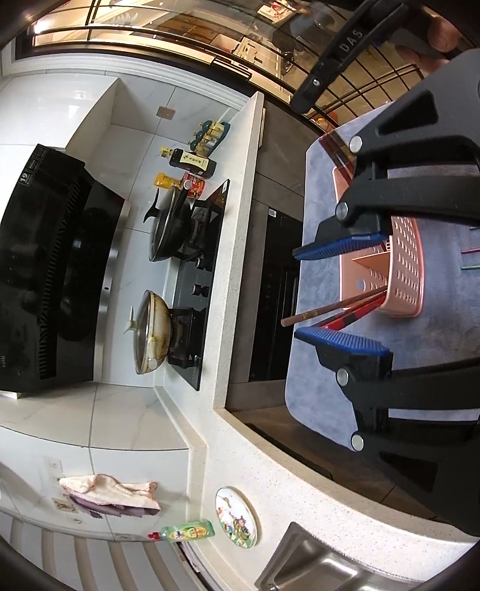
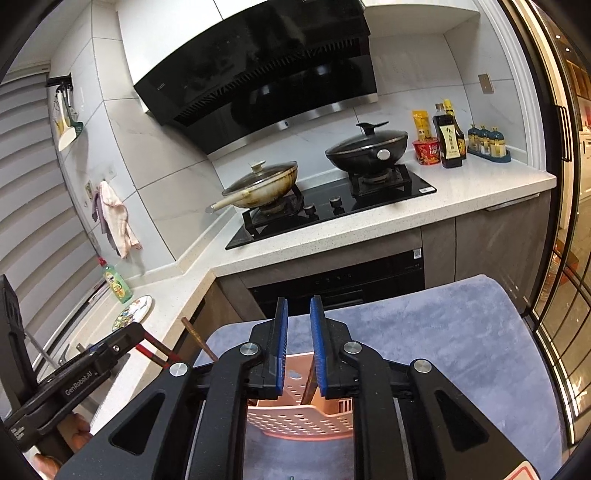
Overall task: Organize utensils
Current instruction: 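Lower both chopsticks into the pink holder and open both tools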
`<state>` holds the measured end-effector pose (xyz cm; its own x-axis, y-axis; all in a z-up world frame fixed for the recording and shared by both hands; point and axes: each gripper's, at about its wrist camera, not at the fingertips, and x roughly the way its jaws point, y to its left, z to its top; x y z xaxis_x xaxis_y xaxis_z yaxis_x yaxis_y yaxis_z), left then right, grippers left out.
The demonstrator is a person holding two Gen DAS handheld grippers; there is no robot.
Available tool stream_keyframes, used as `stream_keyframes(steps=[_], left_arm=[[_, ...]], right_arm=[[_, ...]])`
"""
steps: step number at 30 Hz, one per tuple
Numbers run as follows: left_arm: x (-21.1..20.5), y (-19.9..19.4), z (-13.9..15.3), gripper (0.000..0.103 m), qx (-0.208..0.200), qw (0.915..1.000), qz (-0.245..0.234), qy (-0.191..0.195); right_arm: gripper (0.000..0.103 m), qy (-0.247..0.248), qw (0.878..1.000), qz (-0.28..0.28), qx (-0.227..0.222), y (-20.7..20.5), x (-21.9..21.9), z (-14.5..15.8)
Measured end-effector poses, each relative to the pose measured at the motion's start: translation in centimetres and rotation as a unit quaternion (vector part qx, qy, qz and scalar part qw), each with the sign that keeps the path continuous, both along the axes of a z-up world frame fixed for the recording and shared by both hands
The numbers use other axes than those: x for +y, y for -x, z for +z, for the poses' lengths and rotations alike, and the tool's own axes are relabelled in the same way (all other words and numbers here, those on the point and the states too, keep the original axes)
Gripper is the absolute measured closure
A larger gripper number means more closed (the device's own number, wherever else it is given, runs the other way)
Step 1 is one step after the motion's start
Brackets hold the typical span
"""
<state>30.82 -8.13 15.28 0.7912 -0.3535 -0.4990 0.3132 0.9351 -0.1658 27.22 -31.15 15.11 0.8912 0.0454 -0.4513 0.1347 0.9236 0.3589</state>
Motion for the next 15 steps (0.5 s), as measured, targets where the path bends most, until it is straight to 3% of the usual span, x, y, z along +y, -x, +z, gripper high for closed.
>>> stream_keyframes(steps=[4,6,15], left_arm=[[0.1,1.9,0.6,0.063,-0.011,0.9999,-0.001,-0.01],[0.2,3.0,0.8,0.056,-0.018,0.9998,0.0,-0.012],[1.2,7.1,0.7,0.055,-0.022,0.9995,-0.001,-0.025]], right_arm=[[0.084,-0.001,1.0,0.009,-0.006,2.2,0.6,0.4],[0.084,0.003,1.0,0.013,-0.006,3.2,0.9,0.4],[0.083,0.023,0.999,0.024,0.011,8.1,2.6,-0.5]])
